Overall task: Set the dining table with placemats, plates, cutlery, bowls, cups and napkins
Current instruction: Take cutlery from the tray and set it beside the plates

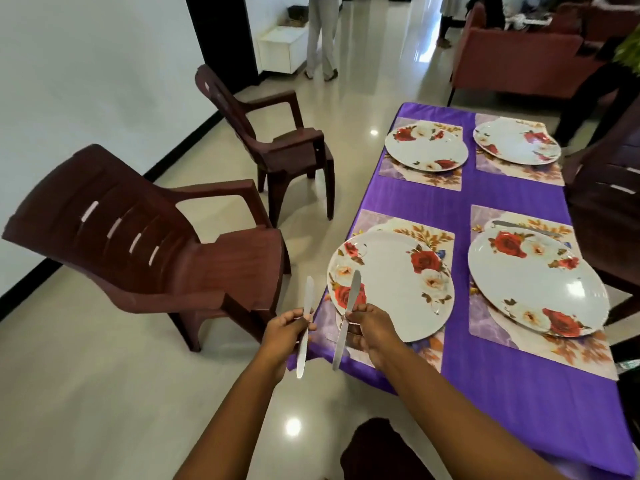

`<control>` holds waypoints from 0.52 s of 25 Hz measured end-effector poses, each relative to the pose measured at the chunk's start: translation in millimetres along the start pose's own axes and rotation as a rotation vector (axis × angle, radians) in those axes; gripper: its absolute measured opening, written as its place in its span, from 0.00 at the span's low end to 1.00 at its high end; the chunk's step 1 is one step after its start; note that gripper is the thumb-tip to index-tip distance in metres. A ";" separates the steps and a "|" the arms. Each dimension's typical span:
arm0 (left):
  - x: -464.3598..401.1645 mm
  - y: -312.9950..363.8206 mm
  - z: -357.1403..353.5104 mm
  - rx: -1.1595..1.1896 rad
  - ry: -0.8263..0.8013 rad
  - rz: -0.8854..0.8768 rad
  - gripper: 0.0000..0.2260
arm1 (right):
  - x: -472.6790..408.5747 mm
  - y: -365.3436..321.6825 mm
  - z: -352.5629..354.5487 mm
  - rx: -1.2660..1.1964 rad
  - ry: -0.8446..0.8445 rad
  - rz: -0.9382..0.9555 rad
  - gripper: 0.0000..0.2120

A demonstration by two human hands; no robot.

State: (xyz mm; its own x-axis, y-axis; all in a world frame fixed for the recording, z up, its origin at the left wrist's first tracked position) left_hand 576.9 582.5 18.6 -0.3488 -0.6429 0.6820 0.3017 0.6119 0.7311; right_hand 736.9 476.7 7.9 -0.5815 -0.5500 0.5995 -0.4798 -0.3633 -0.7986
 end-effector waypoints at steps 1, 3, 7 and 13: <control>-11.1 7.5 3.2 -0.006 -0.009 0.006 0.08 | -7.5 -4.7 -6.9 -0.012 0.010 -0.004 0.07; -39.3 26.1 4.7 -0.031 -0.046 -0.001 0.08 | -31.8 -18.6 -21.1 -0.082 0.035 0.005 0.09; -108.3 64.2 -2.1 -0.153 -0.127 0.000 0.08 | -93.7 -46.5 -43.2 -0.212 0.112 -0.007 0.08; -199.0 145.9 -6.7 -0.315 -0.222 -0.002 0.08 | -165.0 -106.6 -52.0 -0.311 0.240 0.022 0.07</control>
State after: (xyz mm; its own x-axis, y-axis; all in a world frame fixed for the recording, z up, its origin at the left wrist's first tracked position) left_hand 696.3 796.6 -10.3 -0.5230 -0.5073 0.6849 0.5464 0.4172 0.7263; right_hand 849.8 645.3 -3.2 -0.7130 -0.3503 0.6074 -0.6205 -0.0881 -0.7792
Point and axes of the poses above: each hand's wrist, its own x-axis away from the middle knuckle, its own z-axis out of the back of the hand, y = z × x, the point moved 10 cm from there along -x, towards the middle knuckle, and after that the axes turned 6 degrees about z, right-handed, at the moved point
